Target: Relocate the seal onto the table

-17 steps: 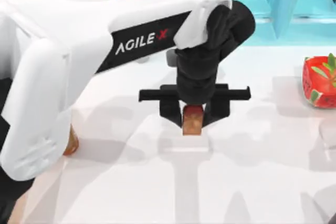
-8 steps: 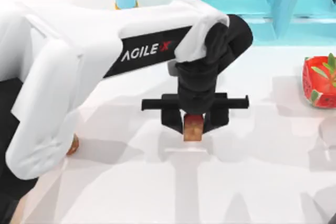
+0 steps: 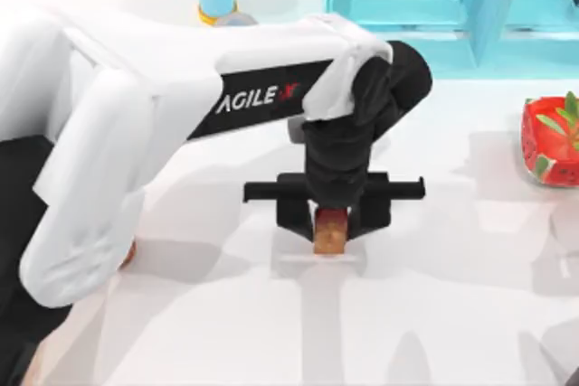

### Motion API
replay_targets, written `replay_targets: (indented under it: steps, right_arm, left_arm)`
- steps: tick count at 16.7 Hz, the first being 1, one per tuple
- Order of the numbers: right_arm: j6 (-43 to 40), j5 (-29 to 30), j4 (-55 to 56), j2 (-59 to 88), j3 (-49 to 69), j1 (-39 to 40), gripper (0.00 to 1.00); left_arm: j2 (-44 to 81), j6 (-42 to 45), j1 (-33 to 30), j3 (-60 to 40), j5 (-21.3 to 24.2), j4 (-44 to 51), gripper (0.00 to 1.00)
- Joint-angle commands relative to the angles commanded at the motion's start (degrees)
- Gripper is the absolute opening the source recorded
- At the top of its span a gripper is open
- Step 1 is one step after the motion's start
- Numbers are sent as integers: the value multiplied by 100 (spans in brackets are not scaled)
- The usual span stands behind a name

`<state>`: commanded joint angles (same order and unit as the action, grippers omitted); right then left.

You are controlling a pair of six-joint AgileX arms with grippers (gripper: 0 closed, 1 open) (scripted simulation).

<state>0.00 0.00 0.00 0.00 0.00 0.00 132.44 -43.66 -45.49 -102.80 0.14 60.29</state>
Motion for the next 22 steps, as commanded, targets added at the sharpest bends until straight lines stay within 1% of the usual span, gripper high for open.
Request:
replay_targets:
  steps: [11,12,22]
  right_arm:
    - [0,0,0,0,0,0,100]
    - [0,0,0,0,0,0,100]
    - [0,0,0,0,0,0,100]
  left_arm:
    - [0,0,0,0,0,0,98]
    - [0,0,0,0,0,0,100]
    - [33,-11,-3,-88,0,87,100]
